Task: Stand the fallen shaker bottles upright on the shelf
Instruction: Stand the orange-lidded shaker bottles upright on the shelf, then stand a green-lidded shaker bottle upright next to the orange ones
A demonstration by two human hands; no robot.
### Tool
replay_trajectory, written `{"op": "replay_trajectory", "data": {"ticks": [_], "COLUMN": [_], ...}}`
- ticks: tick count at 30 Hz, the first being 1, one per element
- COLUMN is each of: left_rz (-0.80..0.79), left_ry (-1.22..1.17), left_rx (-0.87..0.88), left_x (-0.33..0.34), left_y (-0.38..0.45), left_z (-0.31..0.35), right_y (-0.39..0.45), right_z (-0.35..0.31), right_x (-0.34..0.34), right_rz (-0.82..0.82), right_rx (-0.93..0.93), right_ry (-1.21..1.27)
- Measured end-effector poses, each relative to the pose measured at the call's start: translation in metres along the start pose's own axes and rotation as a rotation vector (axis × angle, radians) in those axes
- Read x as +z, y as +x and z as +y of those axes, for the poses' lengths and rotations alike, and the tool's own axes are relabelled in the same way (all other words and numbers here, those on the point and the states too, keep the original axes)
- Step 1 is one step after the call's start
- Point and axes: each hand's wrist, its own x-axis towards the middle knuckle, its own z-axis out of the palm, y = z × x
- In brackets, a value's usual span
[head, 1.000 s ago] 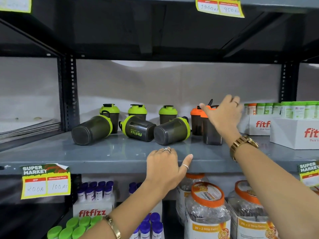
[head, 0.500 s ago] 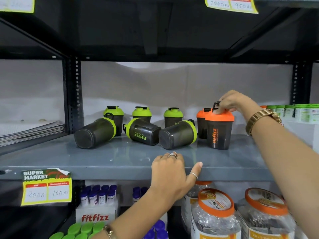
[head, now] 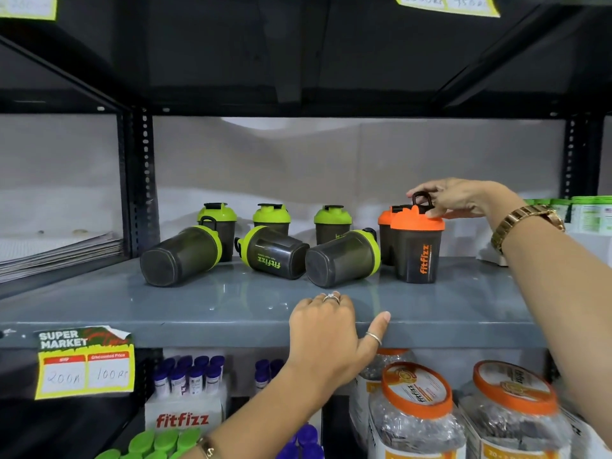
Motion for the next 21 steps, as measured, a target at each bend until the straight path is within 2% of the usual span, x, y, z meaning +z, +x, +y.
{"op": "replay_trajectory", "data": {"ticks": [3, 6, 9, 11, 13, 18, 21], "left_rz": [-0.015, -0.035, -0.034, -0.02, -0.012, -0.037, -0.057], "left_ry": [-0.007, -0.018, -0.027, -0.023, -0.025, 0.036, 0.091], "left_rx": [0.011, 0.007, 0.034, 0.074, 0.115, 0.168, 0.149], "left_x": [-0.002, -0.004, -0.005, -0.004, -0.004, -0.012, -0.018], "left_y": [0.001, 0.001, 0.001, -0.001, -0.003, -0.009, -0.012], "left_z": [0.0, -0.001, -0.002, -0.004, -0.007, -0.019, -0.026], "right_y": [-0.003, -0.006, -0.014, -0.02, -0.024, -0.025, -0.022], "right_z": [0.001, -0.004, -0.014, -0.02, -0.028, -0.034, -0.035], "right_x": [0.004, 0.015, 0.035, 0.05, 0.064, 0.098, 0.113], "right_rz": [0.083, 0.327, 0.665, 0.74, 0.703, 0.37, 0.276], "right_rx": [-0.022, -0.184, -0.38, -0.453, -0.415, -0.126, -0.049], "right_ry": [0.047, 0.169, 0.047, -0.04, -0.099, -0.126, -0.13]}}
